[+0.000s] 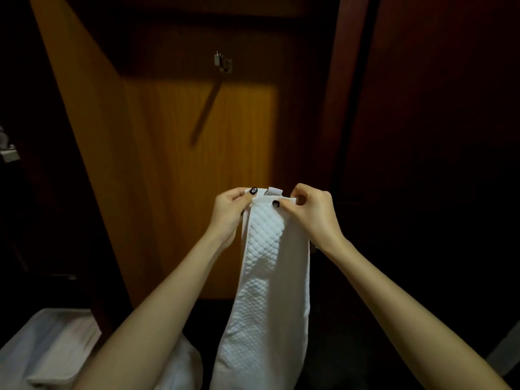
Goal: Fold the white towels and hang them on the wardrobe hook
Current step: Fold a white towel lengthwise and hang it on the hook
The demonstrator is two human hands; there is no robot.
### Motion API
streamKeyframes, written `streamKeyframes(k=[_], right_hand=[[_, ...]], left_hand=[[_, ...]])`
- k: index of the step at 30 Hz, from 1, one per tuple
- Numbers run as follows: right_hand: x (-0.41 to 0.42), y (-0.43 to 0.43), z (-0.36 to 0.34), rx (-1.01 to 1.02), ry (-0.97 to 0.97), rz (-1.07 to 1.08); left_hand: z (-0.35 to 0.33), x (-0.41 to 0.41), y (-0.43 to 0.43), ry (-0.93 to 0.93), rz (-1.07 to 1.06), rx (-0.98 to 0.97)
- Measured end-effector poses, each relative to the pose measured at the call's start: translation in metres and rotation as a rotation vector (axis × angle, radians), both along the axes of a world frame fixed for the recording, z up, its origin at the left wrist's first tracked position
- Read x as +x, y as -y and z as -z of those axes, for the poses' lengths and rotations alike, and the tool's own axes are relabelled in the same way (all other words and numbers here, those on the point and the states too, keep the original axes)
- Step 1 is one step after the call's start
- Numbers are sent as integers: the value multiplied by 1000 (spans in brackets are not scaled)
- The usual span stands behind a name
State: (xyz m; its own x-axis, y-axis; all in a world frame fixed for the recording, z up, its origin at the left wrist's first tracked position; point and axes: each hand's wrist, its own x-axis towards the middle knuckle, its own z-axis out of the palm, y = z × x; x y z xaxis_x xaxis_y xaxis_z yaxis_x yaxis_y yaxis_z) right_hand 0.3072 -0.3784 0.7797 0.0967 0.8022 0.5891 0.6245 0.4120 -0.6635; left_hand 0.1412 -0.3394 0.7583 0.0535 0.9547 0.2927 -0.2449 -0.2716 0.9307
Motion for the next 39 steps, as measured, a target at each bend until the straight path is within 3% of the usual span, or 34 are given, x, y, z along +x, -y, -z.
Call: streamKeyframes(k=[6, 12, 19, 24, 31, 39], right_hand=[[-10, -2, 9, 36, -139, -33], [-18, -1, 6, 66, -208, -24], [-29, 1, 4, 97, -217, -47], [-25, 2, 6, 74, -125, -74], [23, 10, 7, -19, 335, 20], [49, 39, -5, -356, 260, -268]], left_hand=[[-1, -2, 7, -74, 38, 50], [3, -8, 18, -15, 173, 70], [11, -7, 20, -155, -49, 223], [5, -4, 23, -122, -118, 186], [-14, -13, 22, -164, -108, 210], [-28, -28, 21, -126, -125, 159]])
